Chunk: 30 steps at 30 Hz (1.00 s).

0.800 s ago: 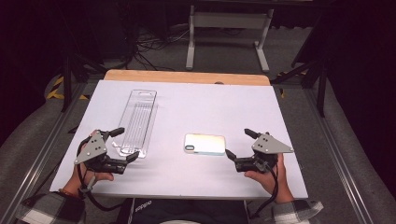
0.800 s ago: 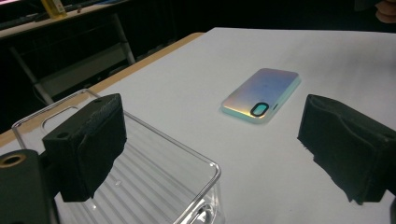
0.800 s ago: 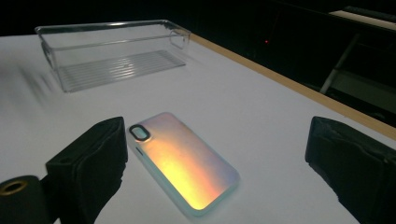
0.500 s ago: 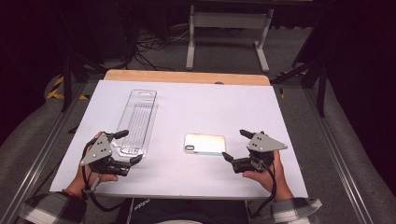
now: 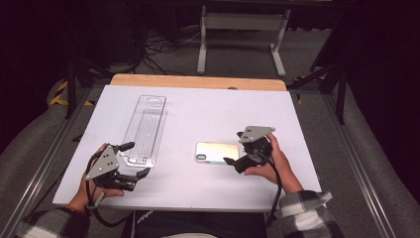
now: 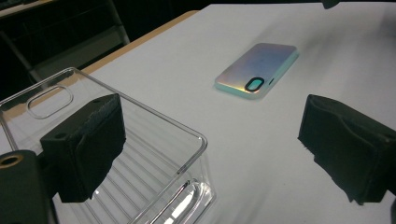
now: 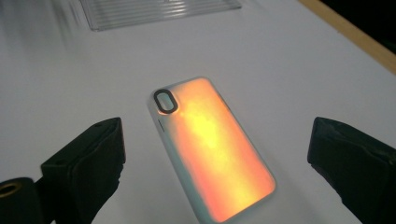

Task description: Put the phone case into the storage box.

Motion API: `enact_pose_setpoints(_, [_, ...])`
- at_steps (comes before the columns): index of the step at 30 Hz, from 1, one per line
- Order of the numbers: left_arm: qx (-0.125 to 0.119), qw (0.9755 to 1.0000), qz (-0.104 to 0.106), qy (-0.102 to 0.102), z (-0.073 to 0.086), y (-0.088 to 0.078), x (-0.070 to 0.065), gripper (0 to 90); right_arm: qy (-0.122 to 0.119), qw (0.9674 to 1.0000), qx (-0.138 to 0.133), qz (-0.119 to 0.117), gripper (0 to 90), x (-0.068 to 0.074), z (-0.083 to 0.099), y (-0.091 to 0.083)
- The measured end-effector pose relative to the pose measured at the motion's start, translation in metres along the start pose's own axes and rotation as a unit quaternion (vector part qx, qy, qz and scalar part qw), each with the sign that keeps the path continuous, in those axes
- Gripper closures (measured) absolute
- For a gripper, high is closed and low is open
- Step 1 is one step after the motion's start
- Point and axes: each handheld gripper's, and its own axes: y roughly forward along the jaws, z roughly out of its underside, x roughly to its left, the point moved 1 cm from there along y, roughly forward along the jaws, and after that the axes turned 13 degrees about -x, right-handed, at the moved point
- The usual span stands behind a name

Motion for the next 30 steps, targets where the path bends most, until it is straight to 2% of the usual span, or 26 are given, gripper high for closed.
enact_pose_setpoints(1, [0.000, 1.0000, 0.000, 0.000, 0.000, 0.000, 0.000, 8.2, -0.008, 0.9997, 0.021, -0.010, 5.3, -0.001, -0.004, 0.009])
enact_pose_setpoints(2, [0.002, 1.0000, 0.000, -0.003, 0.000, 0.000, -0.001, 8.2, -0.008, 0.9997, 0.021, -0.010, 5.3, -0.001, -0.004, 0.009])
enact_pose_setpoints(3, [0.006, 1.0000, 0.001, 0.000, 0.001, 0.001, -0.001, 8.2, -0.022, 0.9982, 0.049, -0.027, 6.5, 0.000, -0.009, 0.023])
enact_pose_setpoints(5, [0.009, 1.0000, 0.003, 0.003, 0.001, 0.002, -0.001, 8.2, -0.029, 0.9965, 0.067, -0.041, 6.1, 0.000, -0.013, 0.033])
enact_pose_setpoints(8, [0.011, 0.9999, 0.004, 0.003, 0.002, 0.002, -0.001, 8.2, -0.050, 0.9918, 0.102, -0.058, 6.0, 0.002, -0.019, 0.053])
enact_pose_setpoints(10, [0.011, 0.9999, 0.007, 0.001, 0.002, 0.002, -0.002, 8.2, -0.050, 0.9896, 0.114, -0.072, 6.0, 0.002, -0.022, 0.062])
enact_pose_setpoints(12, [0.016, 0.9998, 0.008, 0.009, 0.003, 0.002, -0.002, 8.1, -0.057, 0.9874, 0.125, -0.078, 6.0, 0.002, -0.023, 0.073])
enact_pose_setpoints(16, [0.019, 0.9997, 0.011, 0.008, 0.004, 0.003, -0.003, 8.1, -0.069, 0.9814, 0.153, -0.094, 7.0, 0.003, -0.025, 0.093])
enact_pose_setpoints(20, [0.020, 0.9997, 0.011, 0.010, 0.004, 0.003, -0.003, 8.1, -0.072, 0.9791, 0.164, -0.096, 7.6, 0.003, -0.026, 0.104])
enact_pose_setpoints(21, [0.021, 0.9996, 0.011, 0.012, 0.004, 0.003, -0.003, 8.1, -0.073, 0.9776, 0.168, -0.104, 8.6, 0.004, -0.026, 0.108])
enact_pose_setpoints(22, [0.022, 0.9996, 0.015, 0.008, 0.005, 0.003, -0.004, 8.1, -0.075, 0.9738, 0.183, -0.113, 8.9, 0.004, -0.026, 0.116])
enact_pose_setpoints(23, [0.022, 0.9996, 0.016, 0.009, 0.005, 0.004, -0.004, 8.1, -0.078, 0.9720, 0.187, -0.119, 8.9, 0.004, -0.026, 0.119])
enact_pose_setpoints(30, [0.029, 0.9994, 0.019, 0.010, 0.007, 0.004, -0.005, 8.1, -0.090, 0.9621, 0.216, -0.139, 8.9, 0.005, -0.021, 0.134])
